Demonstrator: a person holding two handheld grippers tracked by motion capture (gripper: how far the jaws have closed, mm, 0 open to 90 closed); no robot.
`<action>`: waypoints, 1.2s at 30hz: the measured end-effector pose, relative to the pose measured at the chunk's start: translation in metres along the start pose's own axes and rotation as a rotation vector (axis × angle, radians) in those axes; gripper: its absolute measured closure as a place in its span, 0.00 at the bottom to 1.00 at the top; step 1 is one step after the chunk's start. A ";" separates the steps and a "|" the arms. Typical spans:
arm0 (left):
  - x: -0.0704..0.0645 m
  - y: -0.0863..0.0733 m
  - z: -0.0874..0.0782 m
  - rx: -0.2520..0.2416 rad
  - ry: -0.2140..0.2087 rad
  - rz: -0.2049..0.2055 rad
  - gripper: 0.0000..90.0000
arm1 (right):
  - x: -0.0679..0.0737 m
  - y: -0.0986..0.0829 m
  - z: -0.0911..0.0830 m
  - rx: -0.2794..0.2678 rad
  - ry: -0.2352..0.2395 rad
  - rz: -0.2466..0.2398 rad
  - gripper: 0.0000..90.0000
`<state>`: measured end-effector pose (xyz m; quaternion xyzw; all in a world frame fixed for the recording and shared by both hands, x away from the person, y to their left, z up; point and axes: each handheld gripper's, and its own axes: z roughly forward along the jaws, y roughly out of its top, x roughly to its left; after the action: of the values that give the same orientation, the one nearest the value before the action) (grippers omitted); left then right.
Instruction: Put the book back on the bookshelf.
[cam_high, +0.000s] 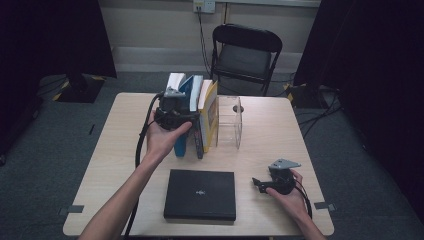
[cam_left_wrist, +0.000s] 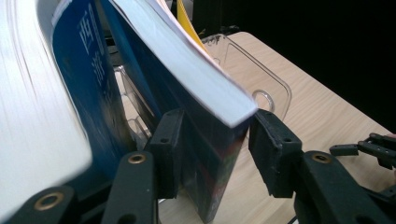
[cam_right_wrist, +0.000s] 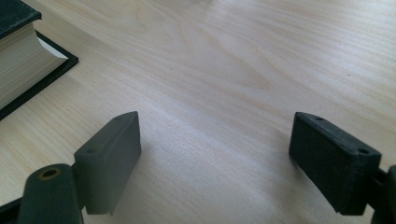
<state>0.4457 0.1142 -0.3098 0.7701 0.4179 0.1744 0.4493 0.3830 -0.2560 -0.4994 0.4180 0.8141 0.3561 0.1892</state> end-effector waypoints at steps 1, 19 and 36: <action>0.000 -0.002 0.001 0.002 0.007 0.005 0.63 | 0.000 0.000 0.000 0.001 0.000 0.001 0.18; 0.004 -0.040 0.013 -0.015 -0.011 -0.017 0.61 | 0.000 0.000 0.000 0.001 -0.001 0.002 0.18; 0.014 -0.084 -0.003 0.037 -0.040 -0.001 0.70 | 0.001 0.001 0.000 0.007 -0.002 0.008 0.19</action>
<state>0.4114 0.1476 -0.3801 0.7813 0.4124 0.1511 0.4434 0.3827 -0.2554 -0.4987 0.4220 0.8135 0.3539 0.1870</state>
